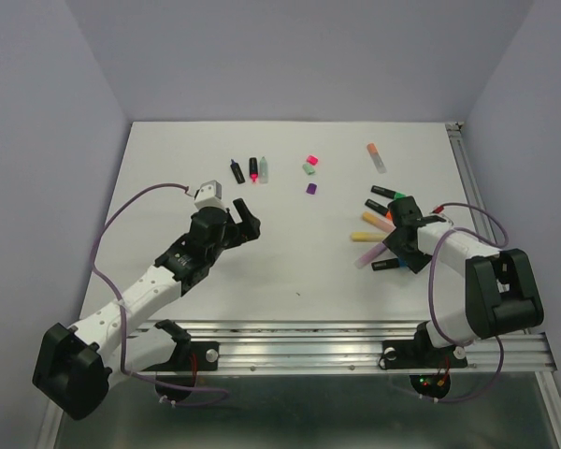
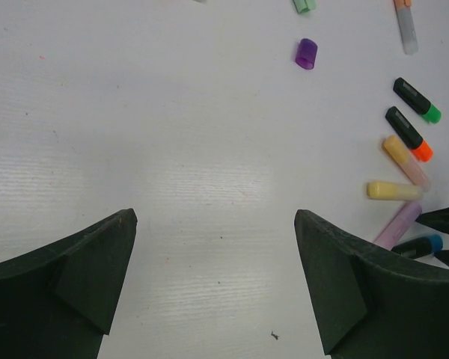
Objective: Open the pen caps
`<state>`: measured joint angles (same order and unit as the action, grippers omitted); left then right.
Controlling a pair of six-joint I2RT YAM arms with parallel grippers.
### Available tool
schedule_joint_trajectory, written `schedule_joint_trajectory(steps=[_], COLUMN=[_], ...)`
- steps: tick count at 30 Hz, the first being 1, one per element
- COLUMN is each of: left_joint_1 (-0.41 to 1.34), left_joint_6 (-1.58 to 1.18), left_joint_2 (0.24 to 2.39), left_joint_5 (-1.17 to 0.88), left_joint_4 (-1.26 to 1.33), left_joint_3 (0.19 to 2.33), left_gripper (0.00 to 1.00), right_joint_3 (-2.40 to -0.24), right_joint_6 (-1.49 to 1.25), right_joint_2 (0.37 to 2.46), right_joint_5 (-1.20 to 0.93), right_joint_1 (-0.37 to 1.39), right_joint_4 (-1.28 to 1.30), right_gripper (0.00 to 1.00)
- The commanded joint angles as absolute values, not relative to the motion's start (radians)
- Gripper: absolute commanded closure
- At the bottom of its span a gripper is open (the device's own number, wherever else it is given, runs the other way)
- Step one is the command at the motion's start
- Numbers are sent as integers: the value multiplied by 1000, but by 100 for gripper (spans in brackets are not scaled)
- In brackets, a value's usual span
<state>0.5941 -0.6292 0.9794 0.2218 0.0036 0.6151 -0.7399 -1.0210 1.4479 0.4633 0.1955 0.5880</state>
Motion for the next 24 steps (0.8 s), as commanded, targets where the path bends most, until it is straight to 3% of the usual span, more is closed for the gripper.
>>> schedule_joint_trajectory(steps=[1, 5, 13, 24], left_joint_1=[598, 598, 597, 598], left_joint_6=[-615, -617, -620, -600], left_joint_2=[980, 980, 962, 939], left_joint_5=[226, 222, 221, 164], left_joint_4=[37, 40, 44, 55], left_joint_3=[606, 600, 588, 589], left_gripper=[1, 1, 1, 1], right_joint_3=[-733, -741, -724, -727], right_joint_6=[-1097, -1141, -1189, -1216], right_joint_2=[1445, 1453, 1456, 1402], right_joint_5=[436, 430, 426, 509], right_joint_1=[189, 189, 189, 189], right_joint_4=[706, 733, 724, 778], right_gripper=[23, 36, 47, 93])
